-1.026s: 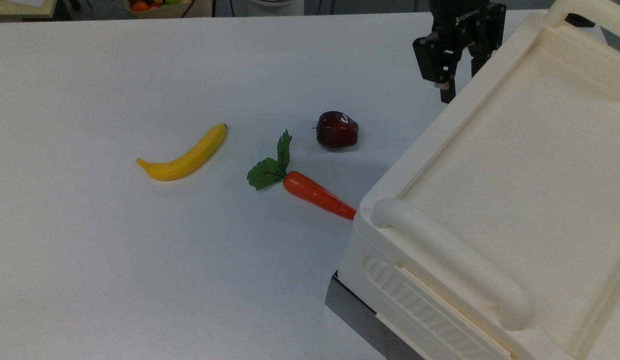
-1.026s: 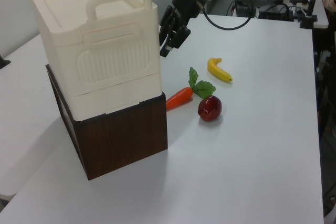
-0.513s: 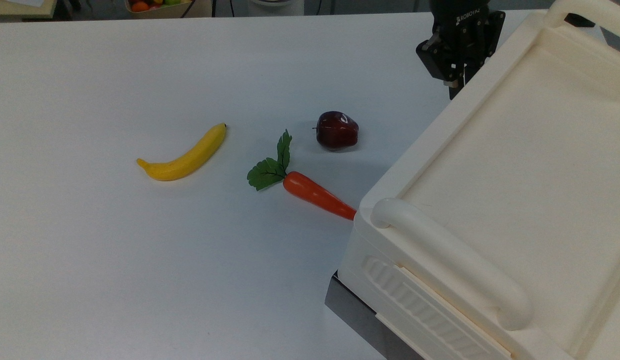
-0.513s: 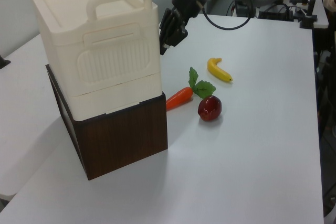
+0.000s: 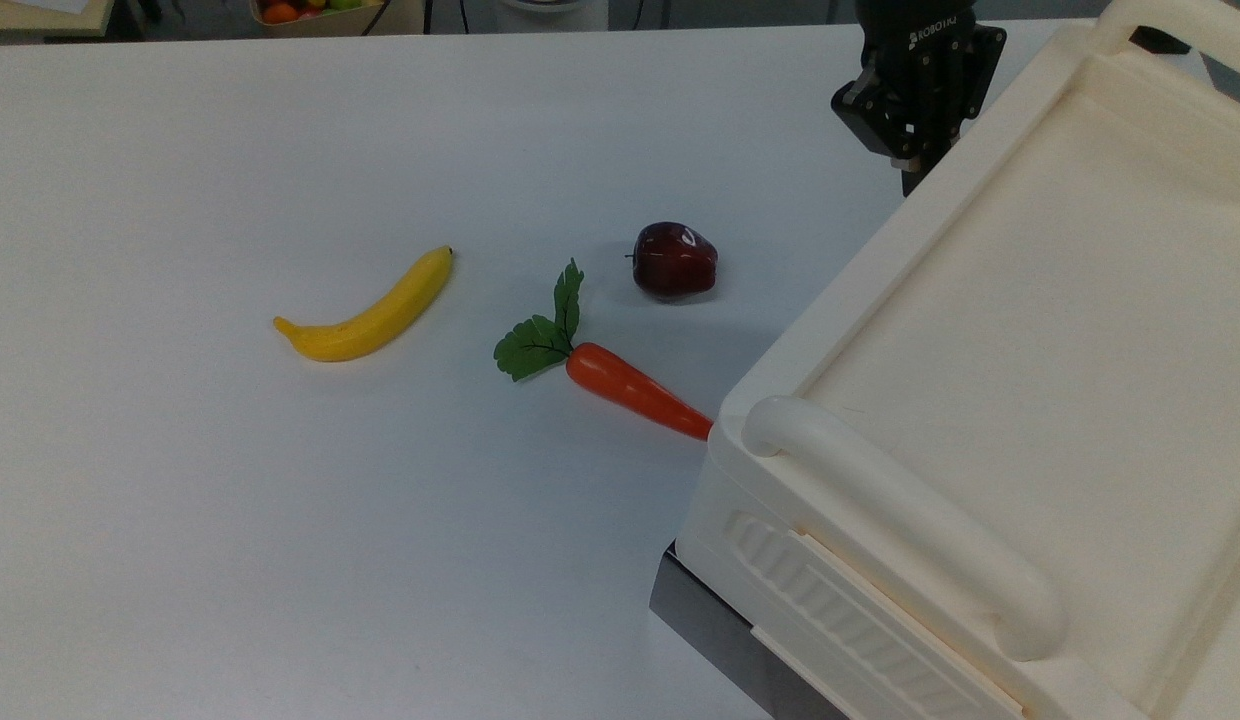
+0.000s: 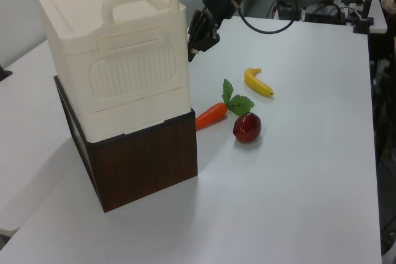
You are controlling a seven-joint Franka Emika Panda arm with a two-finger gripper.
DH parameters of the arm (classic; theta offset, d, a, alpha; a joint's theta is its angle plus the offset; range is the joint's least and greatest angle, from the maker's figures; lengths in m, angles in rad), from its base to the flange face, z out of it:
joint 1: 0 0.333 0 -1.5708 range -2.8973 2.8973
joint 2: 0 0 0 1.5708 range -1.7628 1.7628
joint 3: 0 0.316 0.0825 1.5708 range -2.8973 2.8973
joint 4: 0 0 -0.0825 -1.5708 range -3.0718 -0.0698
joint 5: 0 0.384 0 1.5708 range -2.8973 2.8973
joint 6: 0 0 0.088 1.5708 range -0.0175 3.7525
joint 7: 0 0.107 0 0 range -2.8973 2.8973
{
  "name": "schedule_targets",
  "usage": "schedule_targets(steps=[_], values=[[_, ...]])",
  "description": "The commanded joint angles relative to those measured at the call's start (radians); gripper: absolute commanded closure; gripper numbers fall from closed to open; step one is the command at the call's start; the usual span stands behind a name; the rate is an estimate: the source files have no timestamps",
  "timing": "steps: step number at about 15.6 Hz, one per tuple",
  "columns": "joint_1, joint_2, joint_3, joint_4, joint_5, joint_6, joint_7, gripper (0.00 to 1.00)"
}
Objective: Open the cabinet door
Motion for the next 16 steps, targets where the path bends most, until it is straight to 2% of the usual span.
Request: schedule_targets(steps=[1,6,11,14,15,16], values=[[-0.001,0.0,0.005,0.011,0.004,-0.008,-0.019,0.91],[-0.007,-0.032,0.002,0.003,-0.002,-0.14,-0.004,0.91],[-0.015,-0.055,-0.003,-0.031,-0.021,-0.162,0.002,0.89],[-0.036,-0.069,-0.006,-0.031,-0.018,-0.232,0.004,0.68],[-0.055,-0.081,-0.006,-0.029,-0.018,-0.272,0.004,0.64],[-0.067,-0.092,-0.007,-0.029,-0.013,-0.309,0.004,0.54]])
